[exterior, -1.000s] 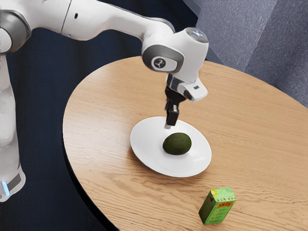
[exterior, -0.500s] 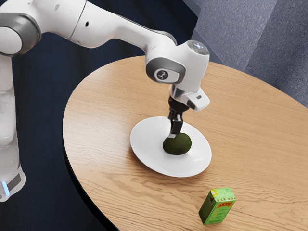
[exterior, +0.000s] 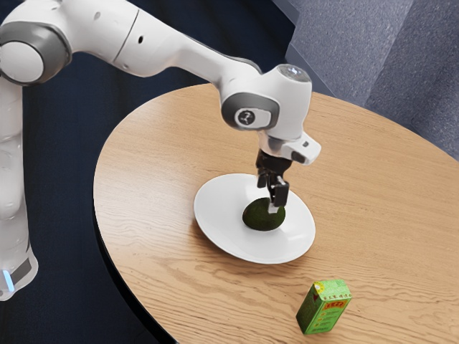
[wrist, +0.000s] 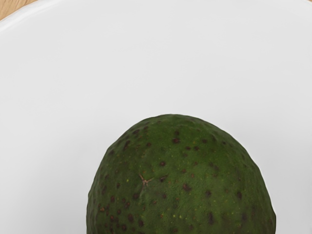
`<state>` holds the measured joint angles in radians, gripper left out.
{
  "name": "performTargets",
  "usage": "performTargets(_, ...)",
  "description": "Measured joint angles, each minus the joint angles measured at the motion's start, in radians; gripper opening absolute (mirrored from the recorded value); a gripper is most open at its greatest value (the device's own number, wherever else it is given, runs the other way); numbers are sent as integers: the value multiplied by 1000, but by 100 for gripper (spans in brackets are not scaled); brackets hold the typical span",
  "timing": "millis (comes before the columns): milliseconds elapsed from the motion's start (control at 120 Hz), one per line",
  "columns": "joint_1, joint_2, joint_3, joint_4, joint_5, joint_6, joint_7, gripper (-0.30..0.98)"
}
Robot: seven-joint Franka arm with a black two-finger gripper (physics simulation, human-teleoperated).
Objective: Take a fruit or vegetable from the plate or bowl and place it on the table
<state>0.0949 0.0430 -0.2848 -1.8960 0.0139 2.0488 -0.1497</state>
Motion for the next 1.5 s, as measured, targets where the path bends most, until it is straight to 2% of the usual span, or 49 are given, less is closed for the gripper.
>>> performTargets(233, -5, 33, 1, -2, -24, 27, -61, 69)
performTargets(817, -6, 93, 1, -4, -32, 72, -135, 68)
performTargets(1200, -4, 94, -1, -3, -6, 74, -169, 28)
performTargets(1367, -4, 85, -6, 47, 36, 31, -200, 17)
performTargets(1500, -4, 53, -8, 136, 93, -81, -220, 12)
